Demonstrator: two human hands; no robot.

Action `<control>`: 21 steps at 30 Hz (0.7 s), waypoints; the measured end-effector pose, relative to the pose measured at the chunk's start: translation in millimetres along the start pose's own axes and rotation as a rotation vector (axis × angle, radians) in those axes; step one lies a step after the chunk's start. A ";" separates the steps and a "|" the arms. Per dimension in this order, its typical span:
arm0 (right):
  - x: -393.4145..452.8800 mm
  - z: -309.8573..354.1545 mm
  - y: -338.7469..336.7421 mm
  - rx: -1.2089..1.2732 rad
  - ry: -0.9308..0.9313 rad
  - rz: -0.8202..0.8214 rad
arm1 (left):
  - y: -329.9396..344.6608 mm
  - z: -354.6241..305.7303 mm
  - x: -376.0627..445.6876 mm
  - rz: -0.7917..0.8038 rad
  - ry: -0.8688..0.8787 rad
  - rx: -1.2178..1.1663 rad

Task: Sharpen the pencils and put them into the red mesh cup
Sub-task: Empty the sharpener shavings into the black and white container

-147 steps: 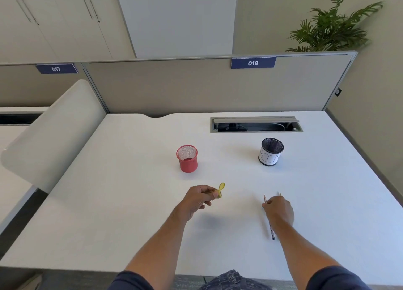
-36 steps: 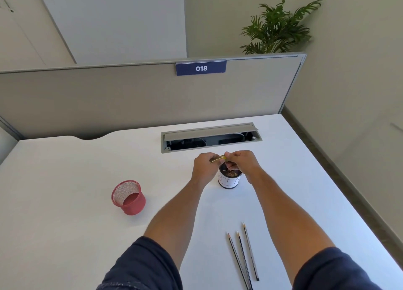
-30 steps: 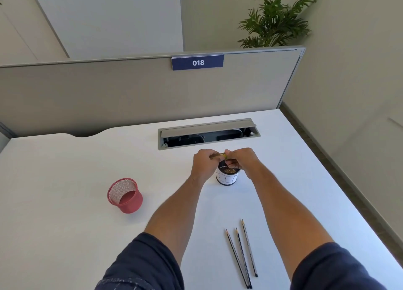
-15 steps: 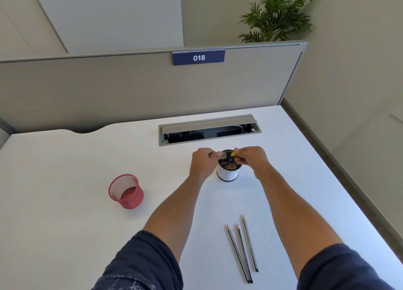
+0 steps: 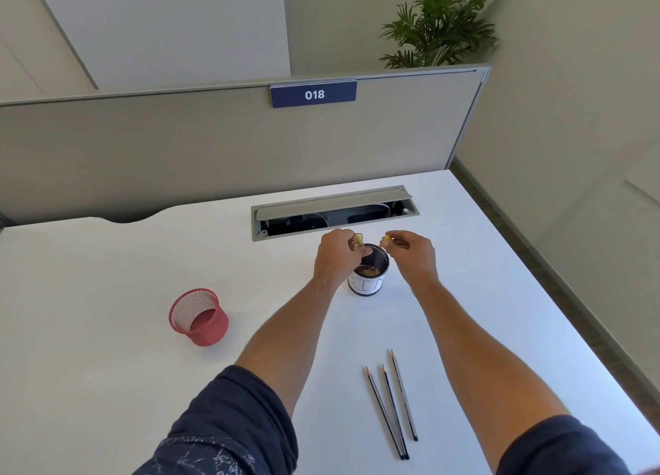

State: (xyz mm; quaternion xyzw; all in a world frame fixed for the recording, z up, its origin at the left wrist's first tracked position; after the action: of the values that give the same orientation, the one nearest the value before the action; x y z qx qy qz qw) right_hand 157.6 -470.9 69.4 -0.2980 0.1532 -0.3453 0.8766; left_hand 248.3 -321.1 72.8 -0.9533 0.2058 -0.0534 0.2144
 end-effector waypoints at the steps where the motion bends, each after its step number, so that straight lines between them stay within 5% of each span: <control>1: 0.0 -1.9 -0.2 0.023 0.004 -0.002 | 2.4 0.4 1.5 0.008 -0.020 -0.043; 6: -4.0 -2.5 6.2 0.054 -0.059 0.111 | 7.6 -1.8 4.0 0.078 -0.052 -0.113; 10: -2.9 -5.2 2.8 0.173 0.014 0.043 | 5.0 -1.1 6.6 0.049 -0.085 -0.170; 21: -8.0 1.1 8.3 -0.053 -0.097 0.076 | -1.6 0.7 6.2 -0.028 -0.111 -0.137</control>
State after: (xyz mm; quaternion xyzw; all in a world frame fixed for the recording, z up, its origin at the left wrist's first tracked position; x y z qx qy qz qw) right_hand 156.7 -460.0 65.6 -0.3313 0.1307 -0.2925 0.8875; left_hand 254.7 -322.1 72.9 -0.9700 0.1836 0.0108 0.1590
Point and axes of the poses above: each hand's wrist, its own x-axis towards the middle knuckle, its own y-axis out of the palm, z = x × y, the point moved 2 cm from there along x, towards the middle knuckle, and after that the axes turned 15 degrees about -x, right-handed, at the moved point
